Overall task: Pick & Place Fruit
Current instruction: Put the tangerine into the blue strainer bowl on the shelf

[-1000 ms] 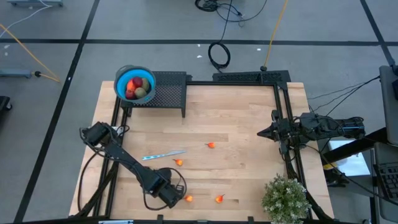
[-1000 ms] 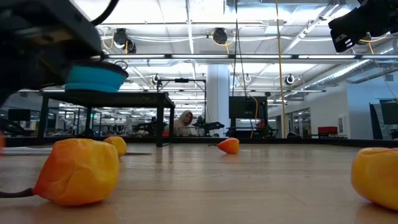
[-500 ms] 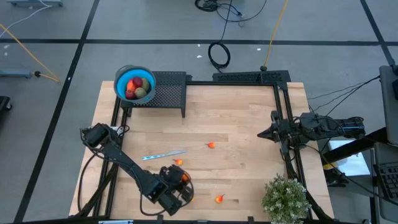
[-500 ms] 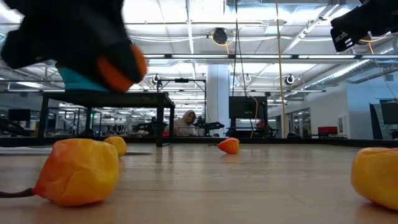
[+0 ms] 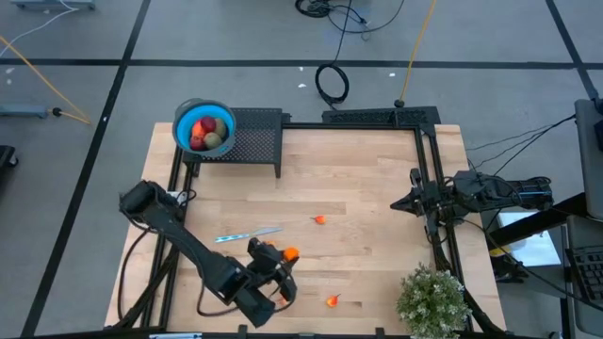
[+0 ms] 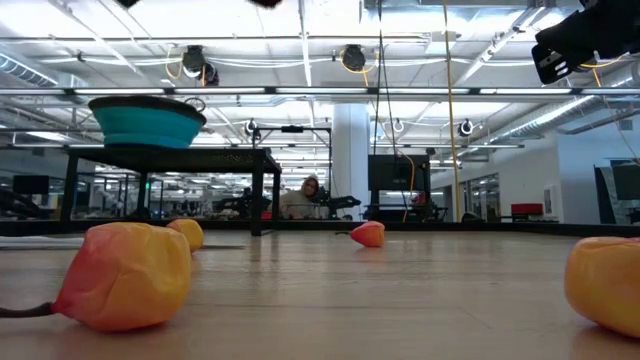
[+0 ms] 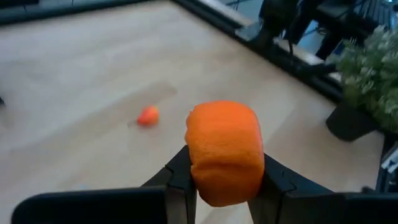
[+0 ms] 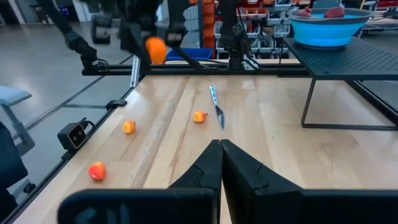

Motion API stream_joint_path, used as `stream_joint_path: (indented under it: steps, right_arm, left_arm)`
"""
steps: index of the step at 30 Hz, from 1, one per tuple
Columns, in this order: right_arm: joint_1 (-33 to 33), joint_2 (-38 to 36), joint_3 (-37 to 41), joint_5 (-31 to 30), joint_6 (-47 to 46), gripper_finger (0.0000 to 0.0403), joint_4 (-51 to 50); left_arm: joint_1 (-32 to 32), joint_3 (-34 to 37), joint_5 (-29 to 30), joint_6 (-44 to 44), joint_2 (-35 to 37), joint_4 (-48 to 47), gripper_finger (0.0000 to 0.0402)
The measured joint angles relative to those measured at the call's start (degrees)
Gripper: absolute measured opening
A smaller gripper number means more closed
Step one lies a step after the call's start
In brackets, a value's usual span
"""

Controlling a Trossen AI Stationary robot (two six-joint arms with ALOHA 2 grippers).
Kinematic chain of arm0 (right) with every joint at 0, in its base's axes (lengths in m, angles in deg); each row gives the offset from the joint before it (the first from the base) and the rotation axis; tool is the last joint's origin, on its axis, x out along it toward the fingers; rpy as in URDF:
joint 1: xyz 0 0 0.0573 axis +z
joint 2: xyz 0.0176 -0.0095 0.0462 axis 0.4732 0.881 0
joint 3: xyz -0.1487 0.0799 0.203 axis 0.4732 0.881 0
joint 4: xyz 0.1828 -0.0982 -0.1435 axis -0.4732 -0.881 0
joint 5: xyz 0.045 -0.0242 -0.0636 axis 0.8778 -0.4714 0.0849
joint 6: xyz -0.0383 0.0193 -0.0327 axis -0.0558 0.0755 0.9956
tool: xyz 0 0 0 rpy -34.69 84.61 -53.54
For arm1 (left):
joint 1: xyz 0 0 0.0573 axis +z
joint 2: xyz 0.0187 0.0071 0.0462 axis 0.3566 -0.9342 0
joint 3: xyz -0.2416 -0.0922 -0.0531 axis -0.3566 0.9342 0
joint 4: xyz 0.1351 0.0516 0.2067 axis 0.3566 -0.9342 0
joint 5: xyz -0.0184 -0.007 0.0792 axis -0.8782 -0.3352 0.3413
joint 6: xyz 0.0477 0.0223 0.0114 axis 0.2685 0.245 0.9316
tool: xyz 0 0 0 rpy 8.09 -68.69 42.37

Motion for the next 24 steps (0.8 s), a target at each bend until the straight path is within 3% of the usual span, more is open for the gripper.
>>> stream_joint_path:
  steps: [8, 15, 20, 24]
  right_arm:
    - [0.01, 0.00, 0.00, -0.15, 1.27, 0.0000, -0.15]
    - [0.00, 0.00, 0.00, -0.20, 1.42, 0.0000, -0.14]
    - [0.02, 0.00, 0.00, -0.20, 2.34, 0.0000, -0.12]
    - [0.02, -0.02, 0.00, -0.22, 2.88, 0.0000, -0.10]
  left_arm:
    - [1.86, 0.00, 2.29, 13.26, 7.77, 1.68, 0.0093]
    - [4.88, 0.00, 3.15, 26.90, 12.75, 8.63, 0.0093]
    - [6.74, 0.02, -2.80, 39.96, 13.98, 17.88, 0.0093]
    - [8.24, 0.00, -10.82, 51.32, 14.00, 27.93, 0.0093]
